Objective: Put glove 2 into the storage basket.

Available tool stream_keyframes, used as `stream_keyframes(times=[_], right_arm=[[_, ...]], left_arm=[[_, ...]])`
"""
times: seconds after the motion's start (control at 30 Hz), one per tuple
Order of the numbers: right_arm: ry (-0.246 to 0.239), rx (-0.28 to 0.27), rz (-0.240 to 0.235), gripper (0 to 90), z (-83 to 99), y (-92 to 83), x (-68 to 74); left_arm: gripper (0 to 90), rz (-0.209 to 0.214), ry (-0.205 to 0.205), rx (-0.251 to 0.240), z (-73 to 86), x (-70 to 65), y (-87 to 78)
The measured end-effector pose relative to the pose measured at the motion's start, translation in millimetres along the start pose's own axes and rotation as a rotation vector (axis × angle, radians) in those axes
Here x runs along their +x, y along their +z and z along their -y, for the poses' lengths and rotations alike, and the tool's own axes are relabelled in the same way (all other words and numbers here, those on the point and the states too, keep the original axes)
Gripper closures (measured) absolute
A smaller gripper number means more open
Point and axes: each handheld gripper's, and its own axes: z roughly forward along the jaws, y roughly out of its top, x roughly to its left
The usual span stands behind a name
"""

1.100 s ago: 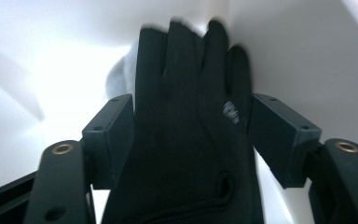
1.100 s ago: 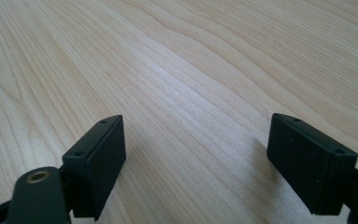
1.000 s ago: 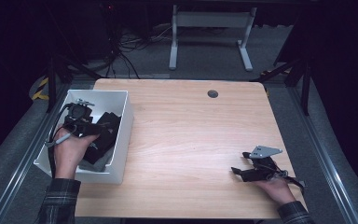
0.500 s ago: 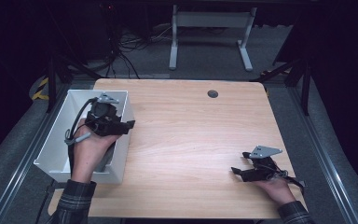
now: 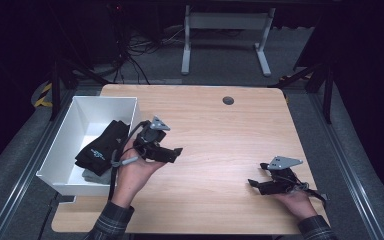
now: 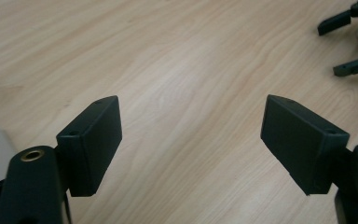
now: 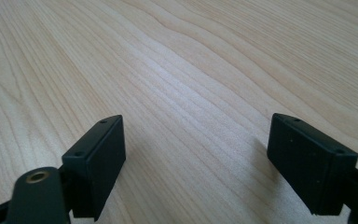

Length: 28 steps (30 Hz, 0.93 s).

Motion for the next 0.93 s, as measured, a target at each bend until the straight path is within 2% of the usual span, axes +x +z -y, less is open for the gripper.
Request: stream_keyframes(times=[0.07,0.27,0.47,0.67,0.93], right_arm=[[0.0,0.0,0.0,19.5,0.0,0.0,0.0],[0.0,0.0,0.0,19.4,0.0,0.0,0.0],[0.0,0.0,0.0,19.4,0.0,0.0,0.0],[-0.001,0.0,-0.001,19.4,0.0,0.1,0.0],[-0.002,-0.001,-0.001,19.3,0.0,0.1,0.0]], left_arm=[[21.2,0.006,0.01,0.004,1.3,-3.1,4.8],[20.6,0.051,0.04,0.032,13.9,-21.1,36.2],[20.4,0.072,0.066,0.087,27.2,-33.9,64.0],[20.1,0.084,0.084,0.125,35.0,-39.5,80.0],[19.7,0.085,0.094,0.164,41.8,-38.7,90.0]])
